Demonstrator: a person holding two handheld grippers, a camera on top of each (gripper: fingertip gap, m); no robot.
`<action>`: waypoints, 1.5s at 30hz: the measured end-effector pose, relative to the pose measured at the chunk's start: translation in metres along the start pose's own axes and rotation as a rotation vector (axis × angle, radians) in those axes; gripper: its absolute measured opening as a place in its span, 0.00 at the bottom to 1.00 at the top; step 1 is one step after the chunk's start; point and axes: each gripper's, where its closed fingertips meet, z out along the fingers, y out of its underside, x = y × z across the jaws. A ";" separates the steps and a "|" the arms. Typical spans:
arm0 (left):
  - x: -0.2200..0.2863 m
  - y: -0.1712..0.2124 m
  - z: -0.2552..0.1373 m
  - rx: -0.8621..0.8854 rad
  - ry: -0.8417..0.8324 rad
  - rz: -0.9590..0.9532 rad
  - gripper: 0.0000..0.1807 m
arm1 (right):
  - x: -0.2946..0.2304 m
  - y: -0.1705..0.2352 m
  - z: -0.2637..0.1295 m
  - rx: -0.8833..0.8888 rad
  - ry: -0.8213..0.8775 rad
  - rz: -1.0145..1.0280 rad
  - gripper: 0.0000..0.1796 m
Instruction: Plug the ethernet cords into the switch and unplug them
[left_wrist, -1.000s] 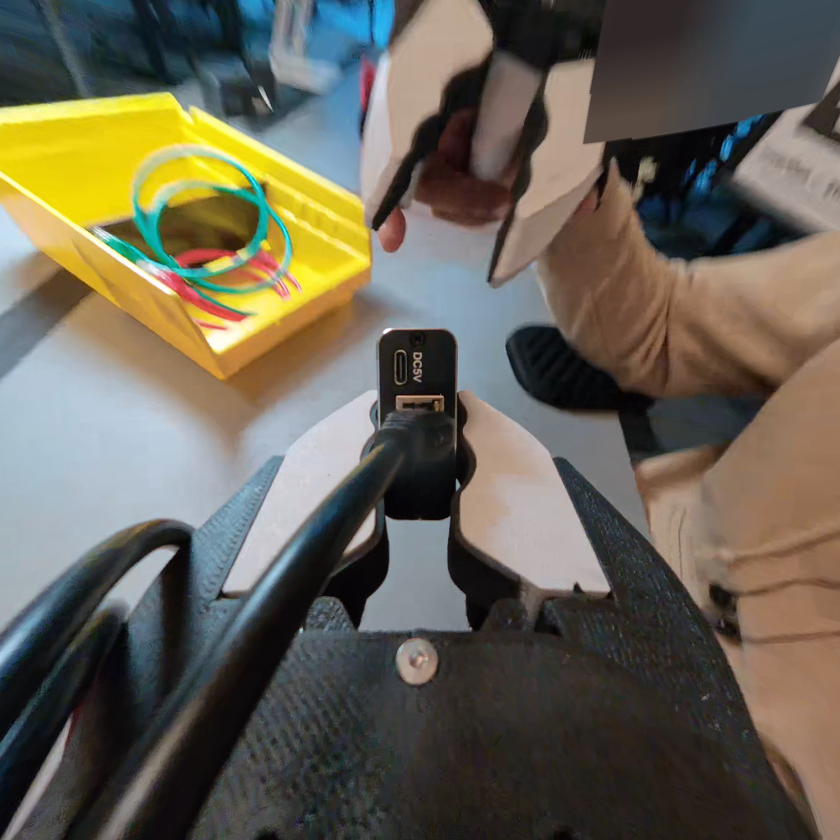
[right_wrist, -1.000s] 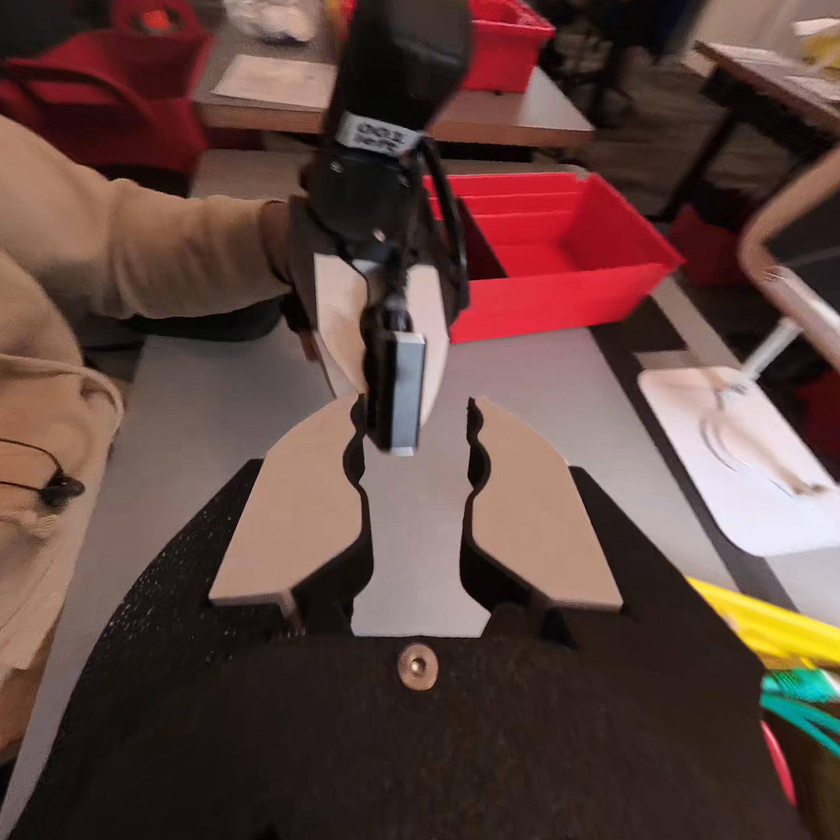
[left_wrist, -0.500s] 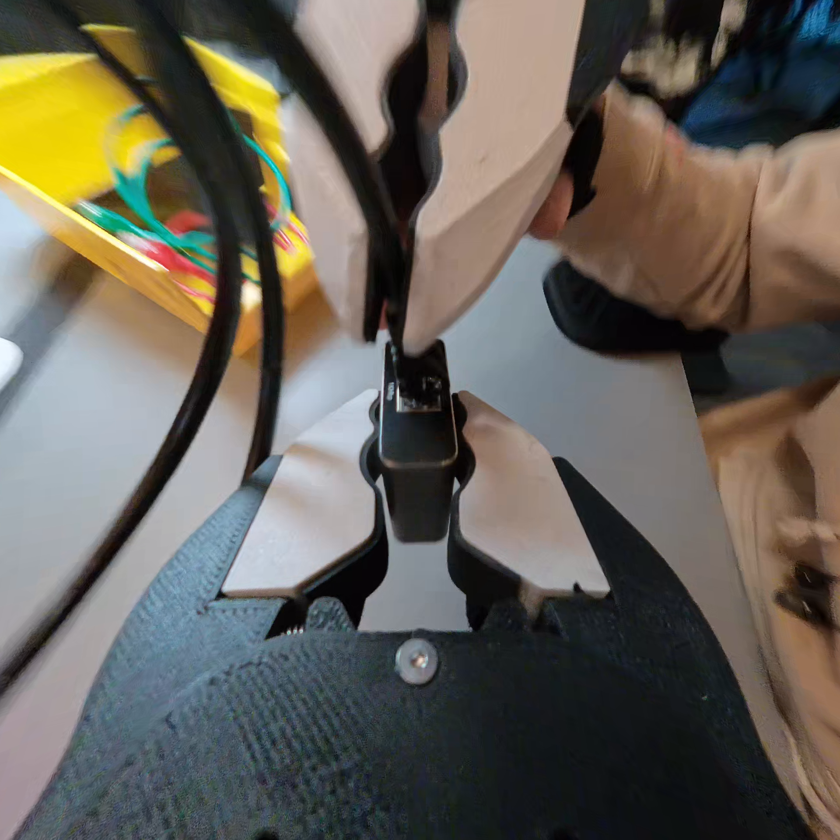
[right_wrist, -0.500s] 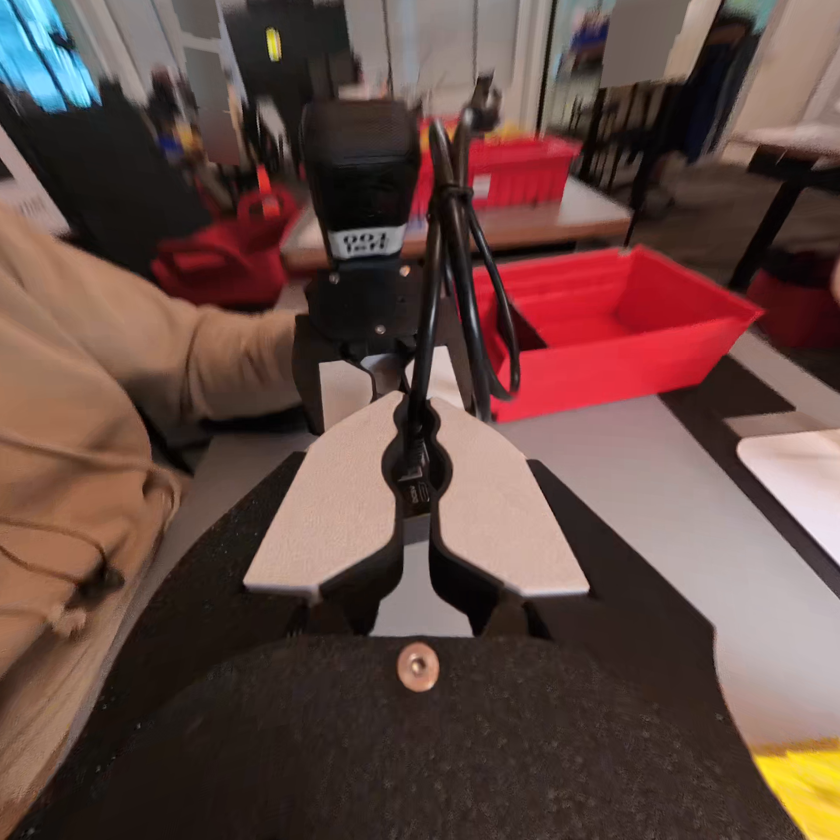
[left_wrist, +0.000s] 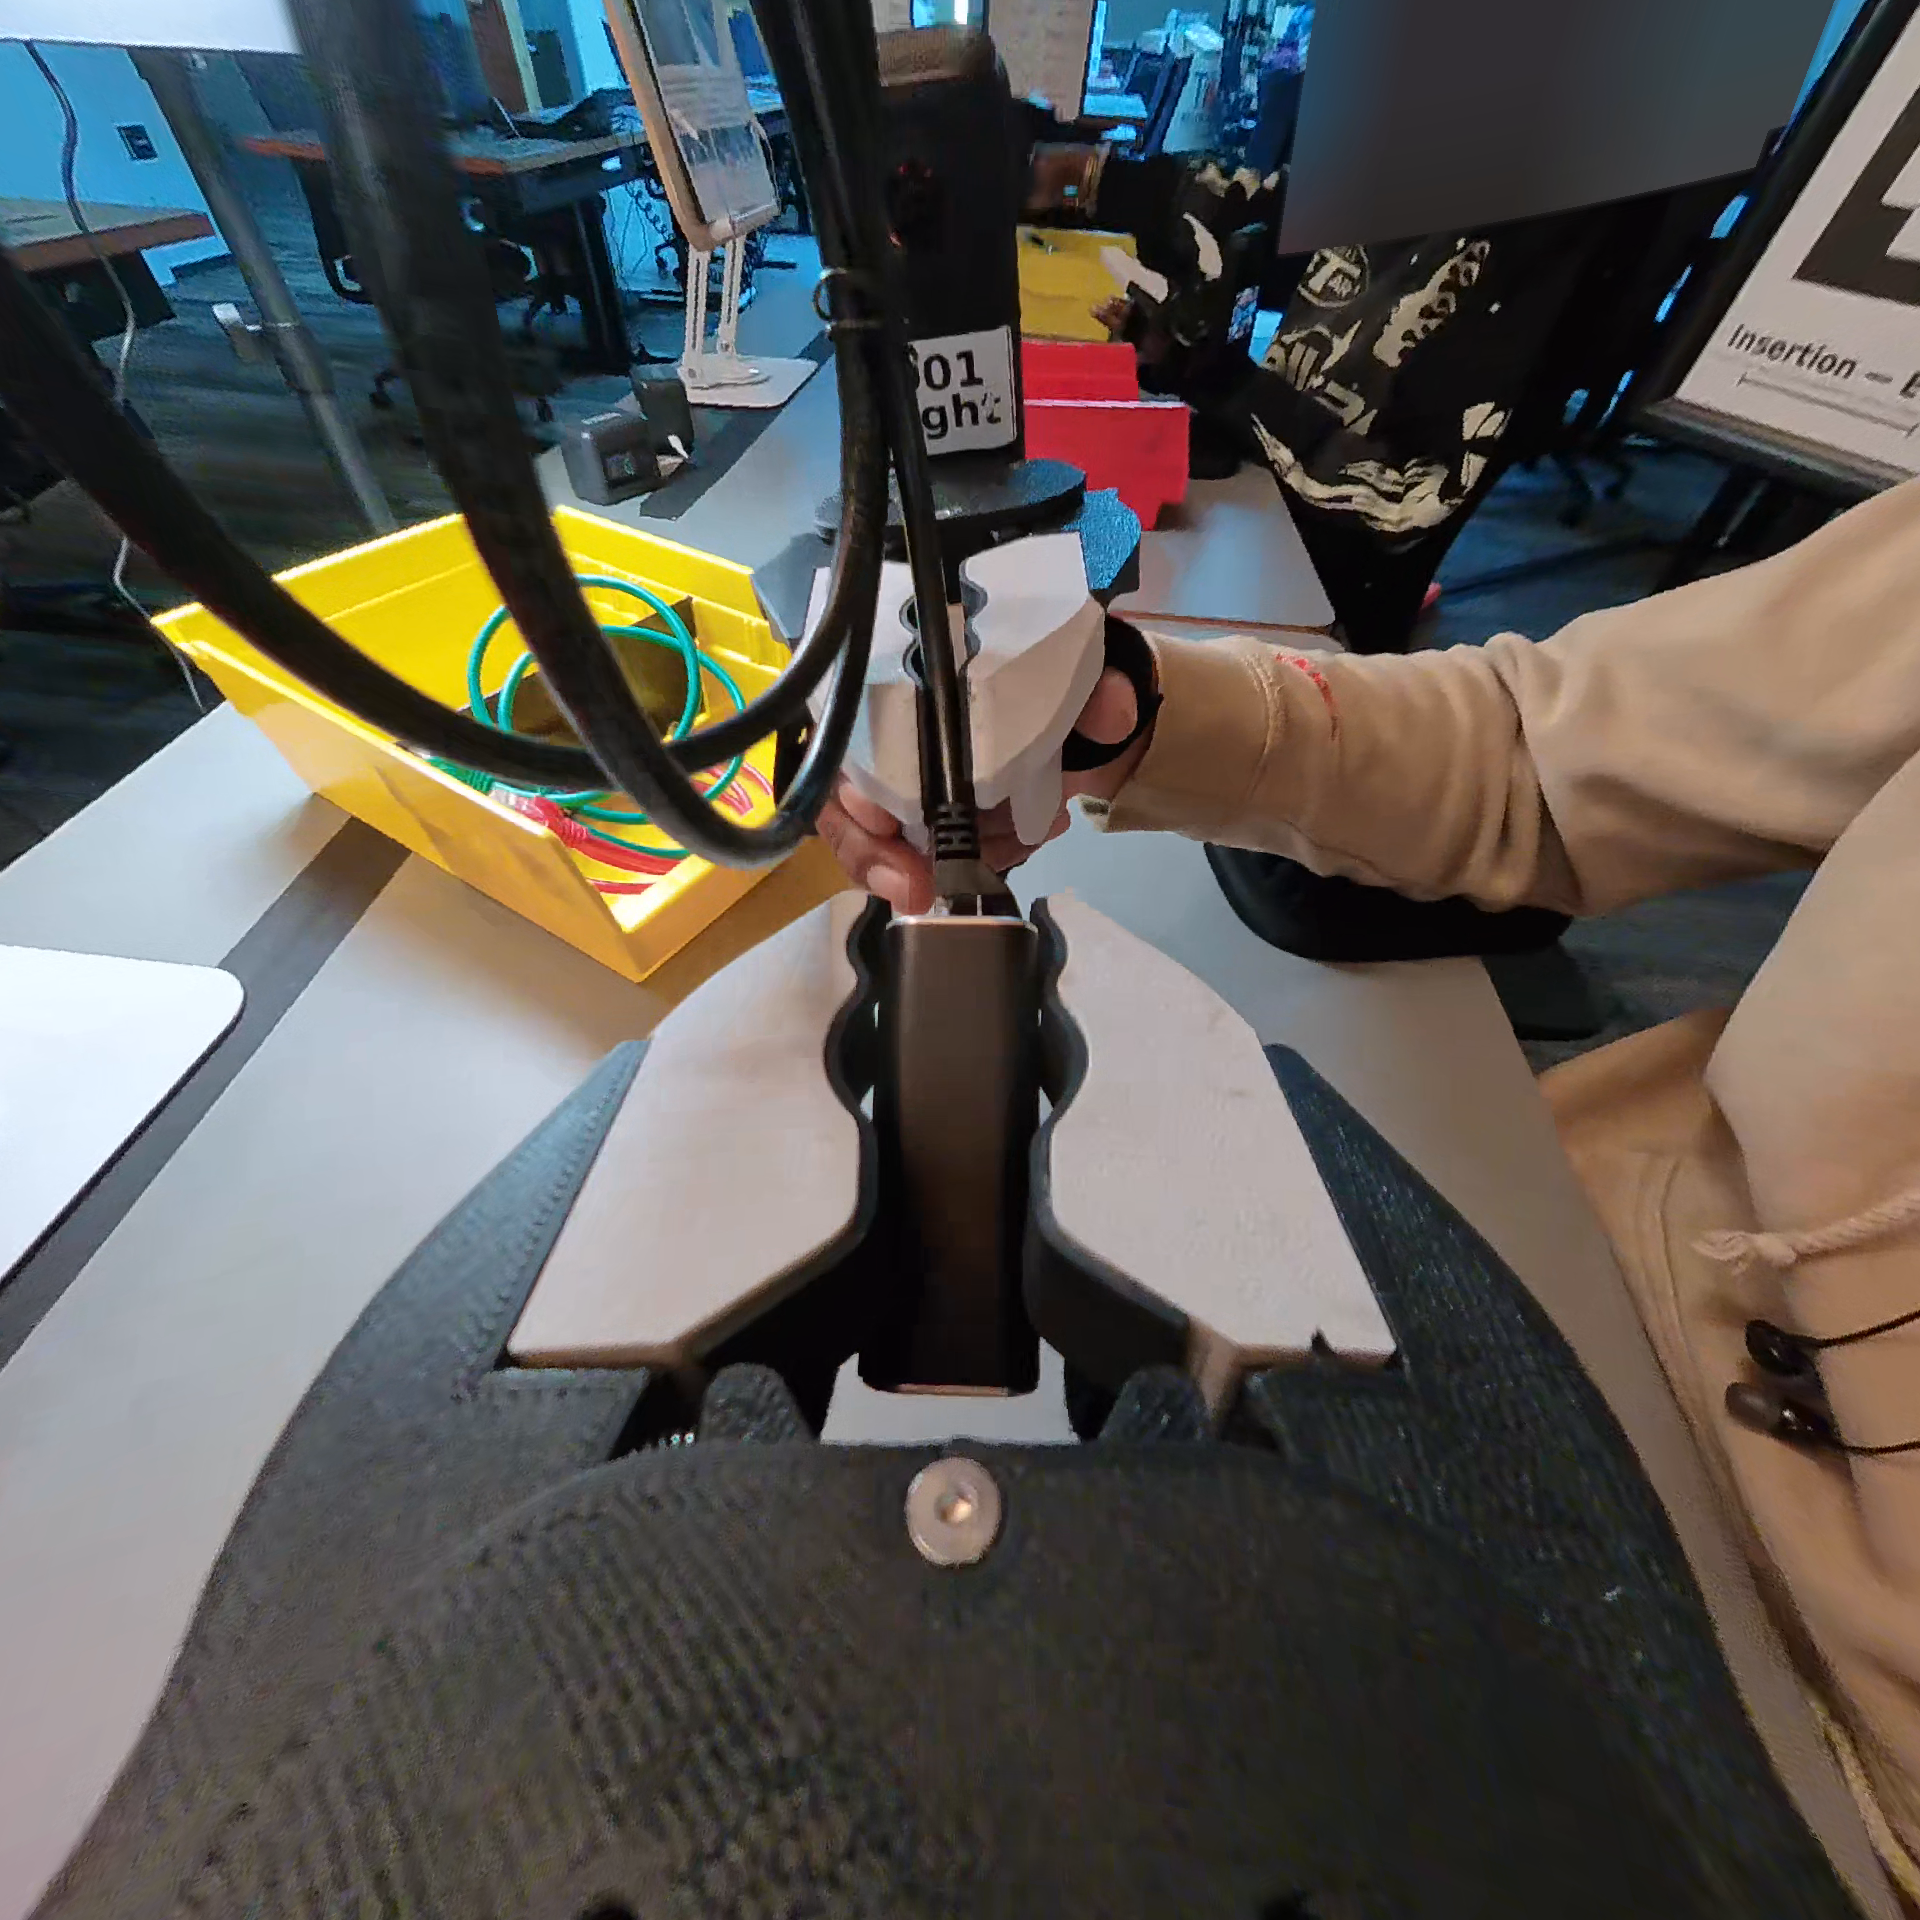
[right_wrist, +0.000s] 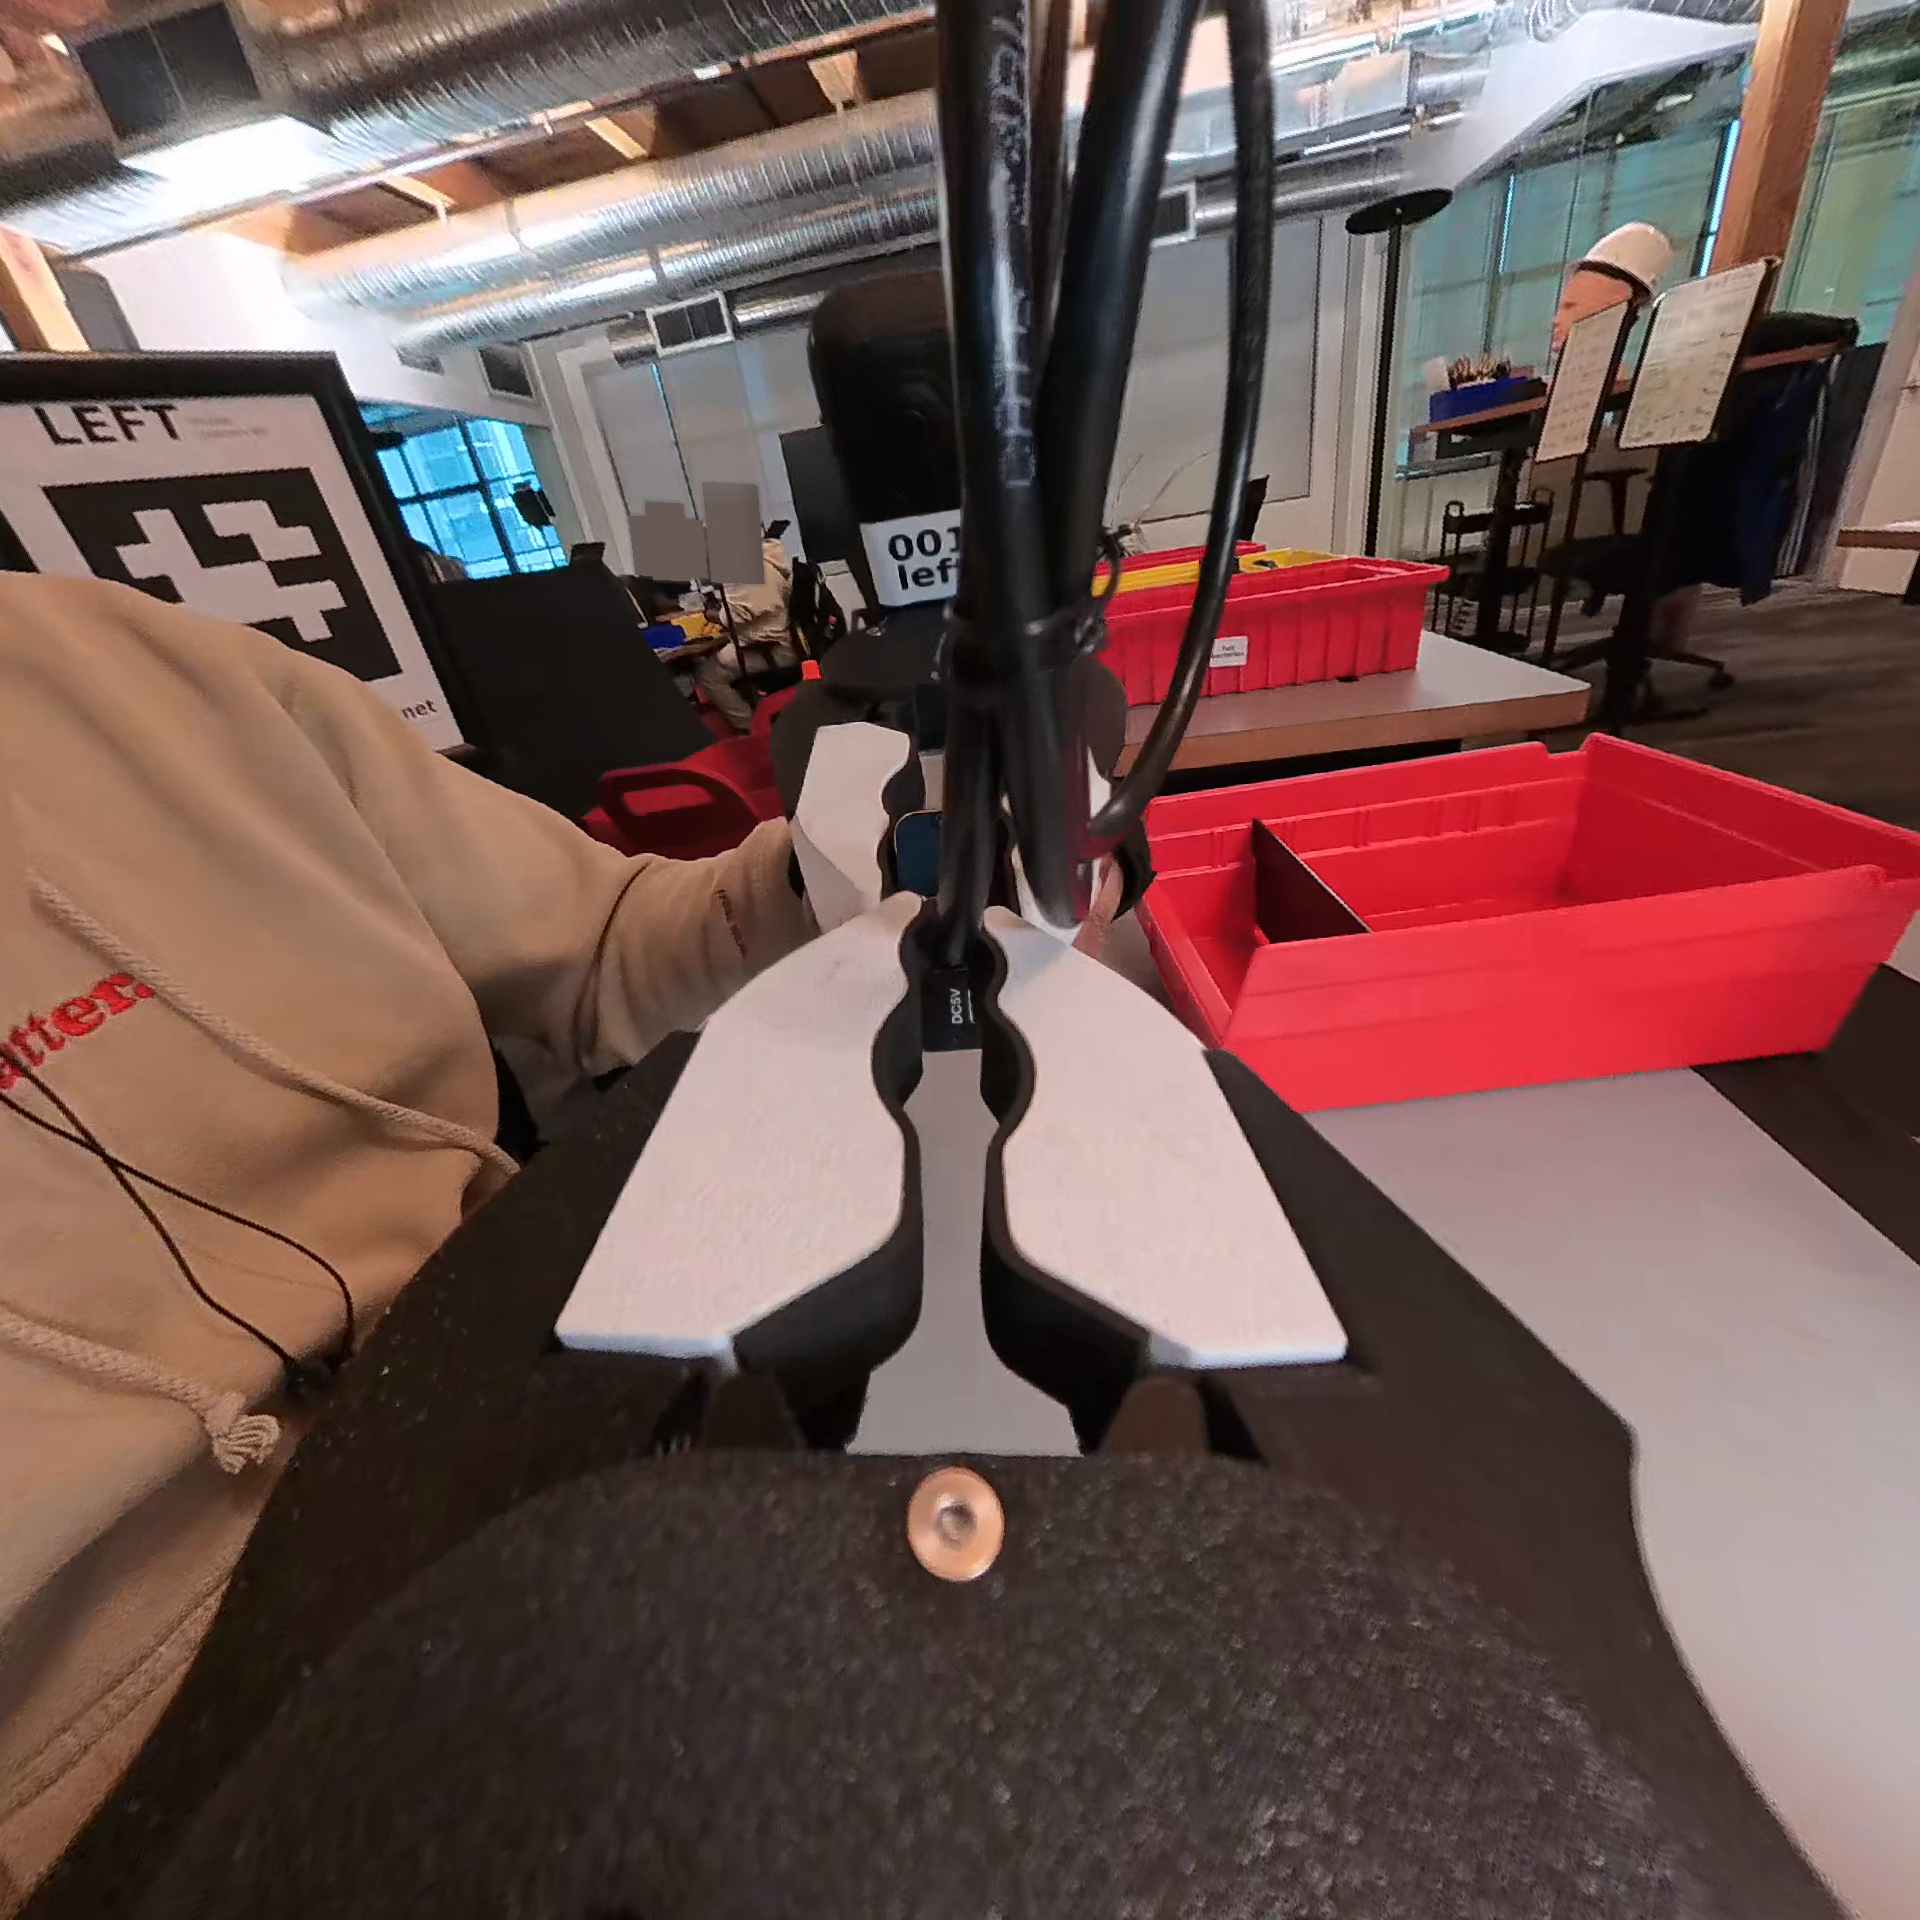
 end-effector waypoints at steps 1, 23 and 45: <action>0.001 0.002 0.000 -0.015 0.005 0.010 0.15 | 0.000 0.000 0.000 0.001 -0.003 -0.002 0.03; 0.010 0.006 -0.006 -0.053 0.099 -0.105 0.14 | -0.010 0.028 0.013 -0.105 -0.063 -0.017 0.07; 0.010 -0.026 -0.007 0.181 0.045 -0.026 0.15 | -0.013 -0.009 0.002 0.080 -0.039 -0.042 0.08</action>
